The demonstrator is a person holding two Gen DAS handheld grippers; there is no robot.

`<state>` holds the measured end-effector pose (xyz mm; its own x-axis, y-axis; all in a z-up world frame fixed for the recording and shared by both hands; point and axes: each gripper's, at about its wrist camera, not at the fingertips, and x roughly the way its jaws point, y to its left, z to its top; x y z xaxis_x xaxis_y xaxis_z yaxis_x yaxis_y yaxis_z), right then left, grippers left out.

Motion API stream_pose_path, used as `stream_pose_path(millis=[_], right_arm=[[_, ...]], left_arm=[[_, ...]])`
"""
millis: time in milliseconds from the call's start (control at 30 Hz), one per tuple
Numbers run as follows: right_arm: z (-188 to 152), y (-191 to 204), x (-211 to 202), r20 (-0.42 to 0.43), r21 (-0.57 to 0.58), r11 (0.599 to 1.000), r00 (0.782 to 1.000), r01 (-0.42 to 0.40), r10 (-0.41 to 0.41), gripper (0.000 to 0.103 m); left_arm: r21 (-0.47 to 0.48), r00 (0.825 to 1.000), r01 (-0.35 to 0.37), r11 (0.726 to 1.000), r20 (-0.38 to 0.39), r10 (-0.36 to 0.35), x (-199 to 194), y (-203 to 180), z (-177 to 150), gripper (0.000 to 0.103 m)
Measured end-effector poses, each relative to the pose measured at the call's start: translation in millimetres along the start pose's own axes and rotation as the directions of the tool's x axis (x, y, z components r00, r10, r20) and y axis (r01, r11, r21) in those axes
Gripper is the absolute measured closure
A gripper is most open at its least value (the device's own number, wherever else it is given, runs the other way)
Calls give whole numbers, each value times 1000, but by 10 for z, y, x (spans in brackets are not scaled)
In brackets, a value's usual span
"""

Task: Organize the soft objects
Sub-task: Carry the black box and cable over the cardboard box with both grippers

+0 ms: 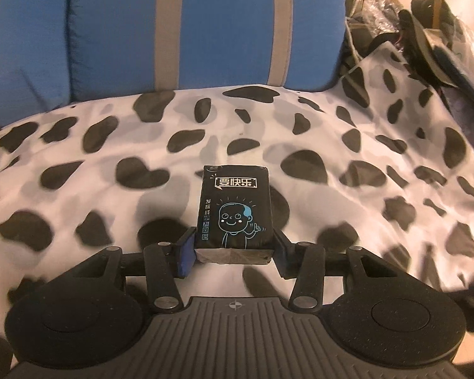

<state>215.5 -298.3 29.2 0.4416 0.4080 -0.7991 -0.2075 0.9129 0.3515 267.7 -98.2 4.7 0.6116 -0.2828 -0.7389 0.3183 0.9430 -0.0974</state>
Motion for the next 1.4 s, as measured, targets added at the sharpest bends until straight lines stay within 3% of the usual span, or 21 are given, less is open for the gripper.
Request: stream_pose_path(millis=[267,567,833,1167,1400], right_arm=[[-66,114,-1,0,-27,999,1000,-20,20,99],[-153,6,-75,7,-3,1000,1000,10,-10,99],[-264,115,-98,9,11,1000,1000,-4,4,99],[-495,209,-355,40,39,997,997,-74,72,99],[-745,288,-463,21,57,991,992,-124,123,99]], left_arm=[[-5,1000,-1,1000,11,1,-686,39,-312,56],[-47,998,69,997,15,-68,-1223,83,-720,56],[-35,998,56,998,8,-55,-1378,83,-949,56],[-84,999,29,996,-12,-30,-1572,143,-1213,56],[-63,998,49,997,-34,-51,-1611,29,-1327,56]])
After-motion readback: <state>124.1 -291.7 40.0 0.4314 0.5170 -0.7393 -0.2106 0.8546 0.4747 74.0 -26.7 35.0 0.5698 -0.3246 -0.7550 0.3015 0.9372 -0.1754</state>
